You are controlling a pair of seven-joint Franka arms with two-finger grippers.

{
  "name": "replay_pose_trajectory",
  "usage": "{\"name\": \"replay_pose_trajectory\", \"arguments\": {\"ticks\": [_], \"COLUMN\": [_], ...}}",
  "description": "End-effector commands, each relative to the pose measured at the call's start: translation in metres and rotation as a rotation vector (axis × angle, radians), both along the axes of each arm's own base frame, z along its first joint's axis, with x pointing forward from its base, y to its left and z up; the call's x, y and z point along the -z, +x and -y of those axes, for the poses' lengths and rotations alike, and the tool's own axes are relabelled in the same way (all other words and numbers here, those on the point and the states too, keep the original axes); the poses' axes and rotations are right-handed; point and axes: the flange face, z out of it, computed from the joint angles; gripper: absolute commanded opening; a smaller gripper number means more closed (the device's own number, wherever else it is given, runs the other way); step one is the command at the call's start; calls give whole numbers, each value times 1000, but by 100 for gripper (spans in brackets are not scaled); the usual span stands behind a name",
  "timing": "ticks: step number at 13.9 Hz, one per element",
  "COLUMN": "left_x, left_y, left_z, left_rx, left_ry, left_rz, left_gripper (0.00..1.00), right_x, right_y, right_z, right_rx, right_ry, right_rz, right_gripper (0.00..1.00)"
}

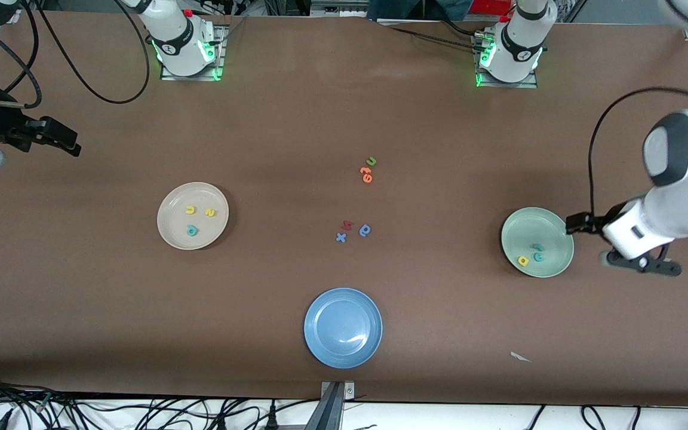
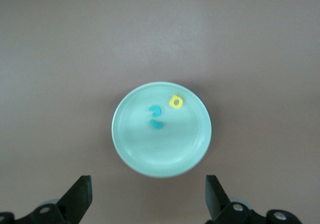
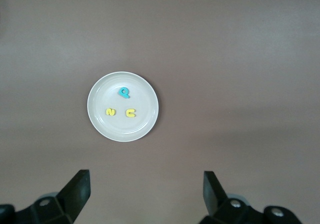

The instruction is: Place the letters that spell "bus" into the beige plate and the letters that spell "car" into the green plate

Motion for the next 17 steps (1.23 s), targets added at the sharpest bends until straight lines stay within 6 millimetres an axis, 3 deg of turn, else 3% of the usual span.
{"name": "replay_pose_trajectory", "arguments": {"ticks": [1,4,7,10,17], "left_x": [-64,-105,-119,-112,-116], "left_y": [-49,-65,-72,-68,-71], "left_z": [3,12,13,9,5], "left_rx": [-37,-32,-29,-27,-29], "left_ry": [-7,-1,-7,-8,-10], "left_rz": [17,60,85,68,63], "left_gripper": [100,100,100,100,100], "right_x": [-5,0,0,0,0], "right_y": [3,5,5,5,5], "right_z": [0,2,3,4,8], "right_rx": [-20,-17,-15,-12,-6], "right_ry": [-16,-13,-13,-11,-11], "right_rz": [4,-2,-2,-4,-4], "right_gripper": [100,100,100,100,100]}}
